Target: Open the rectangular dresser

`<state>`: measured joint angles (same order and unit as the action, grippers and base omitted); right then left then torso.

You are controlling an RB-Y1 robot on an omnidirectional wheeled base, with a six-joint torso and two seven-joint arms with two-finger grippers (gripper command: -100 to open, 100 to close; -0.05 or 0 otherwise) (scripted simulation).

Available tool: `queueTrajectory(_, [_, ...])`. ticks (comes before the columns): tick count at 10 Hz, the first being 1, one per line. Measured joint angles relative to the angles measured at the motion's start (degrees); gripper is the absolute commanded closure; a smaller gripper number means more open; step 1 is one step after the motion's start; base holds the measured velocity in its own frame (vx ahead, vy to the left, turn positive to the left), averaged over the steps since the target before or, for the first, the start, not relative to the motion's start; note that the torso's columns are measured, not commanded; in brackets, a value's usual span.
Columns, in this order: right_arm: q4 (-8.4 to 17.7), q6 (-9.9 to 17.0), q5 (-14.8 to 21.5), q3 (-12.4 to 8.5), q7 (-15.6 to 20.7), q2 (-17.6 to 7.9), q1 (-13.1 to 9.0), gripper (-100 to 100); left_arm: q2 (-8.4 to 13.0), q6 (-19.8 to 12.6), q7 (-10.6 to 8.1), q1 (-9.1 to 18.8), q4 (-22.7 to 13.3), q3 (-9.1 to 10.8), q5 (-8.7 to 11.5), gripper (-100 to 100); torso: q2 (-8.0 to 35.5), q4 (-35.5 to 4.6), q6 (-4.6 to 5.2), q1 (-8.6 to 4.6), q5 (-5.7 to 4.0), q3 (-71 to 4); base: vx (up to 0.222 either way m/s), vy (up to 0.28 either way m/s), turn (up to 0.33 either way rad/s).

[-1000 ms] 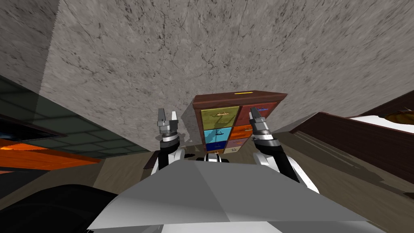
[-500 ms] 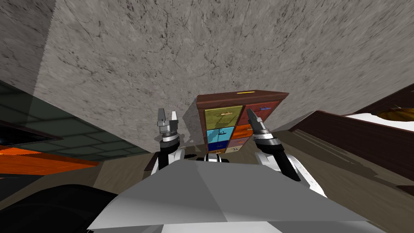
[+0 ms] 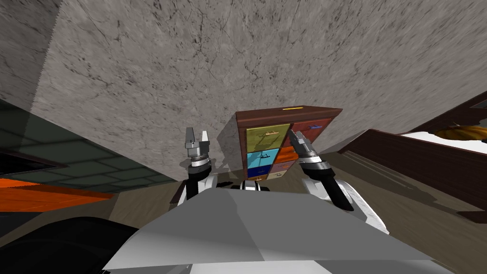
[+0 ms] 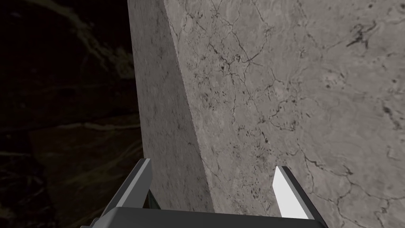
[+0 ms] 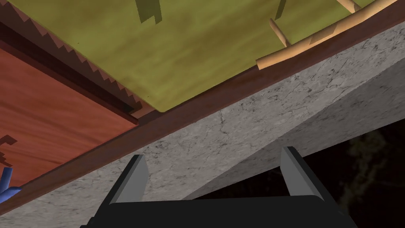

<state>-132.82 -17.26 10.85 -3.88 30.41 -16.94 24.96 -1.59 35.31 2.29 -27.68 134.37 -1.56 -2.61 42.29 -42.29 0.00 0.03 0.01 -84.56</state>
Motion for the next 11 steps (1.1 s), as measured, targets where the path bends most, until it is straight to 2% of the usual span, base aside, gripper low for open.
queueTrajectory(6, [1.22, 1.56, 3.44, -1.44, 8.08, -1.89, -0.6, -100, 0.0, 0.0, 0.0, 0.0, 0.0, 0.0, 0.0, 0, -0.02, 0.01, 0.0, -0.03, -0.01, -0.01, -0.008, 0.087, -0.038])
queueTrajectory(11, [2.72, 3.3, 6.82, -2.93, 15.43, -4.42, -1.33, -100, 0.0, 0.0, 0.0, 0.0, 0.0, 0.0, 0.0, 0, 0.02, -0.01, 0.0, -0.13, -0.04, 0.01, -0.009, 0.083, -0.029])
